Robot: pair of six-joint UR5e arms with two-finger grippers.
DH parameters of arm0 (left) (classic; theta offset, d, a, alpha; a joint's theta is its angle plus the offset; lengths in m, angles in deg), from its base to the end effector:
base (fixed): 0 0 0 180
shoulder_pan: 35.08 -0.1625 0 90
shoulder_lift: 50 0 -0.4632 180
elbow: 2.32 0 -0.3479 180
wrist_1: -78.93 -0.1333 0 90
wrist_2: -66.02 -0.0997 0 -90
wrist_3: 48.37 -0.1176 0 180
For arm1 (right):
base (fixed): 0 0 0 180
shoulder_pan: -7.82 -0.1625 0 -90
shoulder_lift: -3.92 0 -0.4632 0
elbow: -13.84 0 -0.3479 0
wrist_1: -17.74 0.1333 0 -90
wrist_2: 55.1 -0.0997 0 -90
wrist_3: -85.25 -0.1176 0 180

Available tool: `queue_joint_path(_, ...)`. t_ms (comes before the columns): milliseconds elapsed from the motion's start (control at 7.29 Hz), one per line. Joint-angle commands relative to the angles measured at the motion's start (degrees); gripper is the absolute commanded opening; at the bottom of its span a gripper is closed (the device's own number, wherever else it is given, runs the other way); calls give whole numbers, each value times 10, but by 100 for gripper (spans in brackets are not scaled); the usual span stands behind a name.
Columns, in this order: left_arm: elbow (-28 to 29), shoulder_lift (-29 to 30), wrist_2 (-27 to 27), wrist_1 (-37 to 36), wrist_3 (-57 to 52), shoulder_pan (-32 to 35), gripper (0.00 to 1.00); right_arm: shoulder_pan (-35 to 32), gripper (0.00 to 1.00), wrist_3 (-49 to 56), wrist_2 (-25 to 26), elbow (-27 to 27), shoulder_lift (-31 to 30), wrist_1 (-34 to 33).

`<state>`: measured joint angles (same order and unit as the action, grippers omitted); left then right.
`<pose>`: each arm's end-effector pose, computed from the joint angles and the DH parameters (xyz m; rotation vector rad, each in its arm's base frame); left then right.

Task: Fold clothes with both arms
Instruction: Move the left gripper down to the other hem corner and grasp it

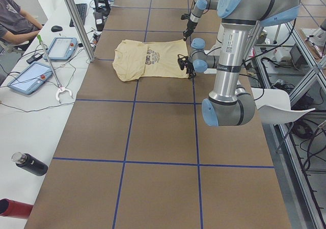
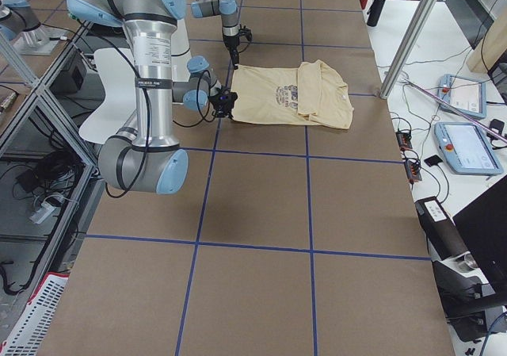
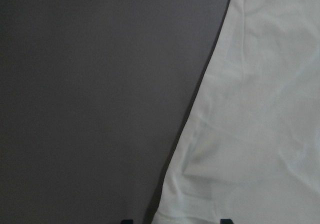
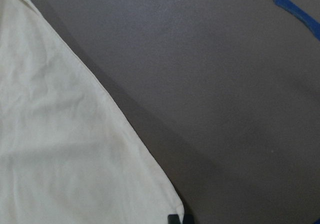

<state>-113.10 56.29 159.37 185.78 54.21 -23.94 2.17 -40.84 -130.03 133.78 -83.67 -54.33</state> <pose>0.5261 -0.2325 0.3860 -0.0663 0.9455 -0.3552 -0.4460 -0.2088 0.4350 0.0085 -0.9321 0.7920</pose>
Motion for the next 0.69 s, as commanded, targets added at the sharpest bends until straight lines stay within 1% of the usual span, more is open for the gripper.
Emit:
queue_joint_path(0, -1, -2, 1, -1, 2, 0, 0, -1, 0, 0, 0, 0, 0, 0)
queue_joint_path(275, -22, -9, 1, -2, 2, 5, 0, -1, 0, 1, 0, 1, -2, 0)
queue_joint_path(412, -50, -8, 5, -31, 2, 4, 0, 0, 0, 0, 0, 3, 0, 0)
queue_joint_path(549, -82, -16, 16, -51, 2, 4, 0, 9, 0, -1, 0, 24, -3, -3)
